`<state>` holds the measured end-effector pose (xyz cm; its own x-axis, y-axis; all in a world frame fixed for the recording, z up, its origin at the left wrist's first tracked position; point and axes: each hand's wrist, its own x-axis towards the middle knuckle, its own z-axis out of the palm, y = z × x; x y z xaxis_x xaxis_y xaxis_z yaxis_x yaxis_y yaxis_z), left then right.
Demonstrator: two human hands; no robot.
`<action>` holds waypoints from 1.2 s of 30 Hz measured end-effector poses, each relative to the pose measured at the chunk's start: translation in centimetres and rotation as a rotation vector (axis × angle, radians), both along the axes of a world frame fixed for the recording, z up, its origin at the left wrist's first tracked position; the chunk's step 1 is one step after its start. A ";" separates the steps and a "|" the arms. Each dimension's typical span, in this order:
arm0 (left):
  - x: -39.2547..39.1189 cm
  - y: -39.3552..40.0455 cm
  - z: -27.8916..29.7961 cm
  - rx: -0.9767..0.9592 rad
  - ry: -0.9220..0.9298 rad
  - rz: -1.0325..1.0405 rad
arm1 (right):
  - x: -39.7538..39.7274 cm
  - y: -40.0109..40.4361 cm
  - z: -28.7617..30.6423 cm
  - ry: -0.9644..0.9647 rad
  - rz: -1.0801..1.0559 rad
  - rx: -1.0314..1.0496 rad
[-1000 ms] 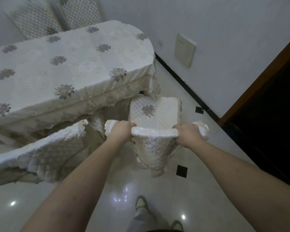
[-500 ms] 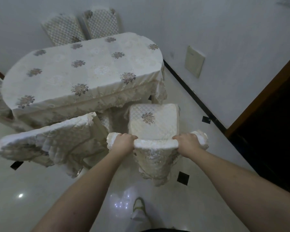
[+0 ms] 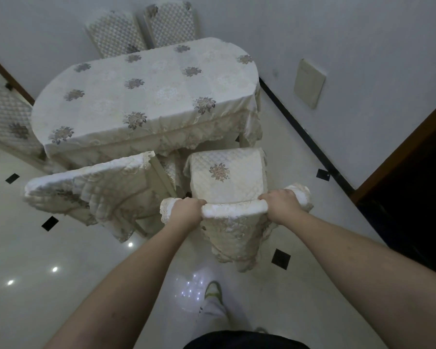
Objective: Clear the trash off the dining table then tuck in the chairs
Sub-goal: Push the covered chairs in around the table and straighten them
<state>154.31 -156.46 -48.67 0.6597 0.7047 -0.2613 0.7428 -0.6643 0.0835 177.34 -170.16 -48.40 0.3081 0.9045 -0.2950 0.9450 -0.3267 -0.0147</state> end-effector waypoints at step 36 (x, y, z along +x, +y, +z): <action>2.2 11.2 -0.1 0.092 -0.004 0.070 | 3.7 14.2 0.7 -0.028 0.009 0.023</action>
<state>156.50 -145.22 -48.80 0.6088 0.7700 -0.1907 0.7875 -0.6157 0.0277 181.05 -156.01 -47.75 0.3076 0.9138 -0.2652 0.9481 -0.3180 0.0039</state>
